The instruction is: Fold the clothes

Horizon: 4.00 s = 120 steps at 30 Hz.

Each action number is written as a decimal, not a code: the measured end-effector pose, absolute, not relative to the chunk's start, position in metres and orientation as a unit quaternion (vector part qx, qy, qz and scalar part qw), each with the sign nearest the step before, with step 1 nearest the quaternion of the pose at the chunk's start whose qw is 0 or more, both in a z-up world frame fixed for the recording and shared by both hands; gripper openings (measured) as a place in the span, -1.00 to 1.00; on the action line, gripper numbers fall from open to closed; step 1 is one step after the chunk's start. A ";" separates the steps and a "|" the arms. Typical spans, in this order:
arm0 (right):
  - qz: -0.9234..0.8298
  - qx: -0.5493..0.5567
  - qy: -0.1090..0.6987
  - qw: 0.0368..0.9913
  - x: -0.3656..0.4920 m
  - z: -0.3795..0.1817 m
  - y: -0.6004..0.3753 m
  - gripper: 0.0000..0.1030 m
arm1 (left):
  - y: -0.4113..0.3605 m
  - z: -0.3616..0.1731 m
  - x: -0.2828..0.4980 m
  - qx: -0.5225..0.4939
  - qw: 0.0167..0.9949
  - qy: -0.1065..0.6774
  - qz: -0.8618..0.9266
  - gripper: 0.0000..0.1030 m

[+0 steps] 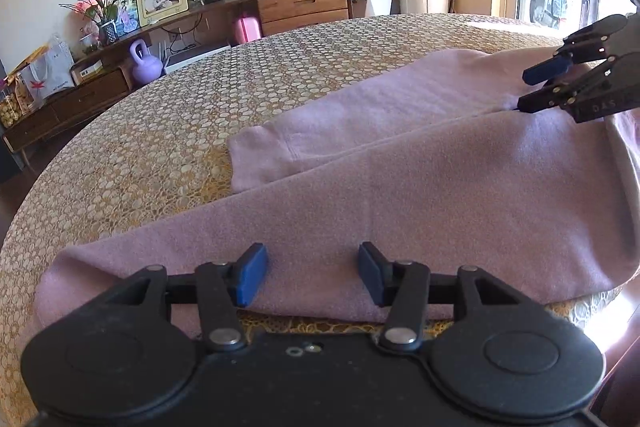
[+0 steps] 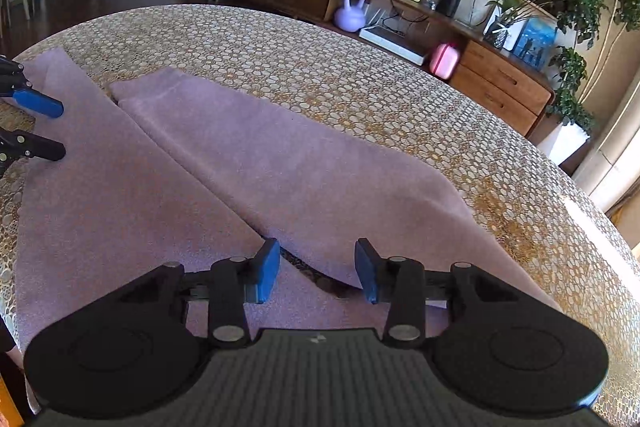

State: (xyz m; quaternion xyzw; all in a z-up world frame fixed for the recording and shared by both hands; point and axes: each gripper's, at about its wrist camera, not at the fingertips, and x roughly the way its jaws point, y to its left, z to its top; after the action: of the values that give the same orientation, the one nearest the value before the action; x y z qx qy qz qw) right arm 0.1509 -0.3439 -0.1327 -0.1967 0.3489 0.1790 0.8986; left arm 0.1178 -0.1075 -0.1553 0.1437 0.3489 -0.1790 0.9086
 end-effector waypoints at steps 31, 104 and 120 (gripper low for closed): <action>0.189 -0.153 0.348 0.905 0.191 -0.130 -0.330 -0.90 | -0.097 -0.162 0.130 0.144 0.887 0.339 -0.279 1.00; 0.330 -0.176 0.257 0.891 0.374 -0.060 -0.047 -0.82 | -0.028 -0.154 0.150 0.093 0.885 0.359 -0.280 1.00; 0.367 -0.186 0.308 0.858 0.368 -0.054 -0.097 0.26 | -0.021 -0.155 0.154 0.083 0.885 0.362 -0.281 1.00</action>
State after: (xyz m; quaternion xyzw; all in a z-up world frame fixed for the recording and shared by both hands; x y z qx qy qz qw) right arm 0.3681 -0.0970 -0.0543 -0.1863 0.3078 0.3673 0.8577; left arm 0.1543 -0.0210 -0.1549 0.0831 0.3623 -0.2814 0.8847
